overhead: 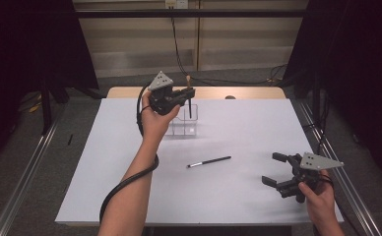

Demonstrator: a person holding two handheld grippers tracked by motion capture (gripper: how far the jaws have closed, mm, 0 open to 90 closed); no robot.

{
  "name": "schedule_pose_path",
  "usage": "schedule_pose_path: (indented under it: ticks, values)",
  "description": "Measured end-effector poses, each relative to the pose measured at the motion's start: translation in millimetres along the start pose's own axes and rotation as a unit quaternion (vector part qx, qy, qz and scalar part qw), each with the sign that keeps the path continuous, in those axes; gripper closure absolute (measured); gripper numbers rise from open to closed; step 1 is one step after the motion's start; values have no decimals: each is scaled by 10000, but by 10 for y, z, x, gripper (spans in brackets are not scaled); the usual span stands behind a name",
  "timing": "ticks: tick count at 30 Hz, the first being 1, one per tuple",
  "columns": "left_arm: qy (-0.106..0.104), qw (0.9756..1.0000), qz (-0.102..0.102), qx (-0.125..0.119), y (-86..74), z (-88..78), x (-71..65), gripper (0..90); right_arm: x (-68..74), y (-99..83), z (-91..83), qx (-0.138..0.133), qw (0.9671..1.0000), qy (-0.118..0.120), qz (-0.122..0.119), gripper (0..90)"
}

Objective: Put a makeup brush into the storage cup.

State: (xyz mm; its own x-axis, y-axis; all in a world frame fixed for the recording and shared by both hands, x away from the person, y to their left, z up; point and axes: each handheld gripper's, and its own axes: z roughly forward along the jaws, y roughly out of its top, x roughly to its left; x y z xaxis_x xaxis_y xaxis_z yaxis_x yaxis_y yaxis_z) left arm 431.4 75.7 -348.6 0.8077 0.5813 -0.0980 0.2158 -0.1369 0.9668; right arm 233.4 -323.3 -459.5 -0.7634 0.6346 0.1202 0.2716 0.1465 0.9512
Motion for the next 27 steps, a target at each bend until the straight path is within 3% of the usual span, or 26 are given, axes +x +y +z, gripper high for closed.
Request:
schedule_pose_path:
  ticks: [8, 22, 27]
  values:
    - [98, 9999, 38, 8, -49, 78, 12, 832, 3, 6, 1, -15, 10000, 6, -18, 24]
    - [448, 9980, -359, -249, -208, 102, 169, 831, 6, 17, -16, -37, 10000, 33, -33, 26]
    - [548, 9977, -316, -243, -228, 119, 187, 830, 7, 16, -15, -38, 10000, 35, -45, 28]
